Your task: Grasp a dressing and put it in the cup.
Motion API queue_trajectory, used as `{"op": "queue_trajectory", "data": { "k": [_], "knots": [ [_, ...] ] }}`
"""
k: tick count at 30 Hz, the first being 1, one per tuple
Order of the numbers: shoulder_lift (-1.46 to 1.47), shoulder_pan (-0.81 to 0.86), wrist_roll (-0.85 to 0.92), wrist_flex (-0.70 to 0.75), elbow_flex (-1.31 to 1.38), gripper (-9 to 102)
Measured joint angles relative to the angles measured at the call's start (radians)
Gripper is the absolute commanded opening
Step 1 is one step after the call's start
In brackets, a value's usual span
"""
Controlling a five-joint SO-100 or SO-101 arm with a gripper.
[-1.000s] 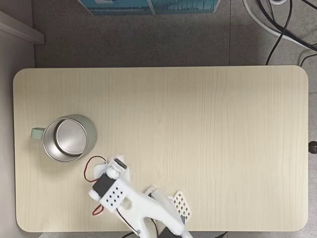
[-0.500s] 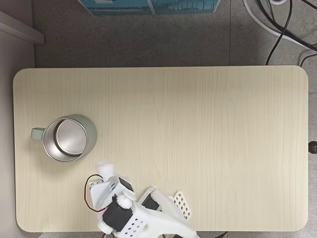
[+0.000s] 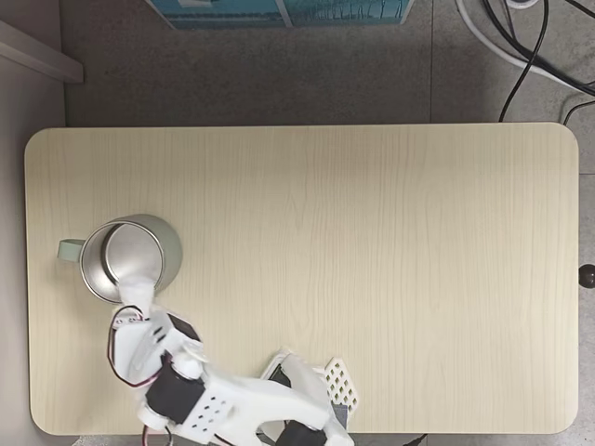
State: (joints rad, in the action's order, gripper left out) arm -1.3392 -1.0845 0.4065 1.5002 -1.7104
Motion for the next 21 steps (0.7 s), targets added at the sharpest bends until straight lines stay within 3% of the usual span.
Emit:
{"op": "queue_trajectory", "data": {
  "k": [15, 21],
  "knots": [
    [-0.097, -0.002, -0.043, -0.172, 0.098, 1],
    [-0.063, 0.000, -0.046, -0.173, 0.153, 22]
  ]
}}
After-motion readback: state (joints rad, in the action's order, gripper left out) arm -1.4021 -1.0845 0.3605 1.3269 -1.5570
